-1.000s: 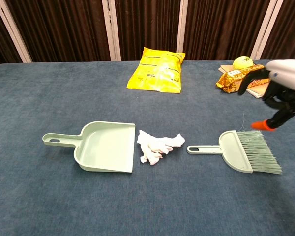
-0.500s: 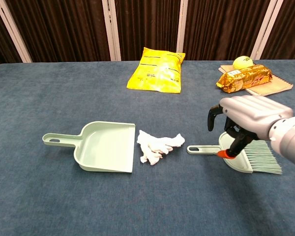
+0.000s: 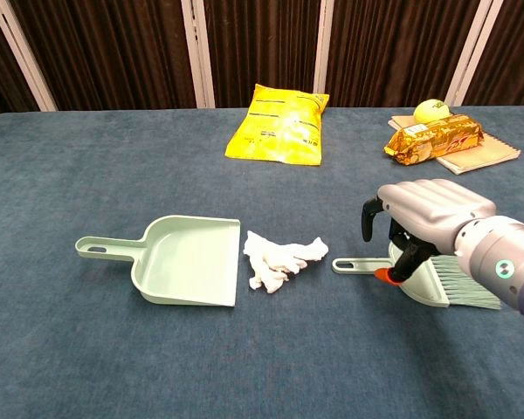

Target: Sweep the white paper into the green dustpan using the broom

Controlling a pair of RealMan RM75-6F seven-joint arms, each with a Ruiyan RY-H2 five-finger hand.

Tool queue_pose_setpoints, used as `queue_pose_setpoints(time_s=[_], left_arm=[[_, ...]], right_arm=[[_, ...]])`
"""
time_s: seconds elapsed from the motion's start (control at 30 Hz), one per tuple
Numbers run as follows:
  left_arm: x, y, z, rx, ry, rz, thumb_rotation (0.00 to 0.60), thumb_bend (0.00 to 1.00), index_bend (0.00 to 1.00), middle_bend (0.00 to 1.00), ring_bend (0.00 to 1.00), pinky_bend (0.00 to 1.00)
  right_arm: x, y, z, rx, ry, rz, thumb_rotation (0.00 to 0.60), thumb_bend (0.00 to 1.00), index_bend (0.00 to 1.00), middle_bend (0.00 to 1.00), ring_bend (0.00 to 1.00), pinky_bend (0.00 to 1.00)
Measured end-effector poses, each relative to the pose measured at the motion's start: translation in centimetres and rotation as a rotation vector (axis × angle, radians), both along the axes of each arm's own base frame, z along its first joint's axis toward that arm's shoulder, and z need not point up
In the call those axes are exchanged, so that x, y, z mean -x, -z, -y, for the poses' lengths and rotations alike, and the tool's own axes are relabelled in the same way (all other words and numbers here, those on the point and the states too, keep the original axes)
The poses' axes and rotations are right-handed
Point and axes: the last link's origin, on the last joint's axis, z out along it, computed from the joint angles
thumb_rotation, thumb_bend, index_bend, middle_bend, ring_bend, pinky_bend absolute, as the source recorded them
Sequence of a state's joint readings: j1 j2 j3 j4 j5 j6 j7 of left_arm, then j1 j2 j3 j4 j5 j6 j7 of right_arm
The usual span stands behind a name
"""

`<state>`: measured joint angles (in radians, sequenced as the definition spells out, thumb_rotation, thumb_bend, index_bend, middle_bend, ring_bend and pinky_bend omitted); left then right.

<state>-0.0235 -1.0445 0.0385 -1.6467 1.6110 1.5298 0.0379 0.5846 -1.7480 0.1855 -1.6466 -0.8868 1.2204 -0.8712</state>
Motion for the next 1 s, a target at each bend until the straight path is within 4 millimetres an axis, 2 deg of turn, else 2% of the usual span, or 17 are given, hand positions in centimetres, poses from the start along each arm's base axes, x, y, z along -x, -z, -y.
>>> queue_pose_setpoints(time_s=[0.53, 0.63, 0.87, 1.0], left_arm=[[0.0, 0.1, -0.1, 0.000, -0.001, -0.001, 0.600, 0.00, 0.00, 0.00, 0.00, 0.00], [-0.1, 0.1, -0.1, 0.001, -0.001, 0.000, 0.600, 0.00, 0.00, 0.00, 0.00, 0.00], [0.0, 0.1, -0.1, 0.003, -0.001, -0.001, 0.600, 0.00, 0.00, 0.00, 0.00, 0.00], [-0.1, 0.1, -0.1, 0.002, 0.000, 0.000, 0.600, 0.00, 0.00, 0.00, 0.00, 0.00]], right_arm=[[0.9, 1.8, 0.3, -0.016, 0.031, -0.023, 0.600, 0.30, 0.44, 0.90, 0.92, 0.86], [1.0, 2.0, 0.3, -0.017, 0.035, -0.031, 0.600, 0.33, 0.48, 0.90, 0.92, 0.86], [1.6, 2.4, 0.0, -0.026, 0.051, -0.038, 0.600, 0.47, 0.64, 0.90, 0.92, 0.86], [1.8, 2.2, -0.3, -0.031, 0.050, -0.028, 0.600, 0.51, 0.72, 0.90, 0.92, 0.86]])
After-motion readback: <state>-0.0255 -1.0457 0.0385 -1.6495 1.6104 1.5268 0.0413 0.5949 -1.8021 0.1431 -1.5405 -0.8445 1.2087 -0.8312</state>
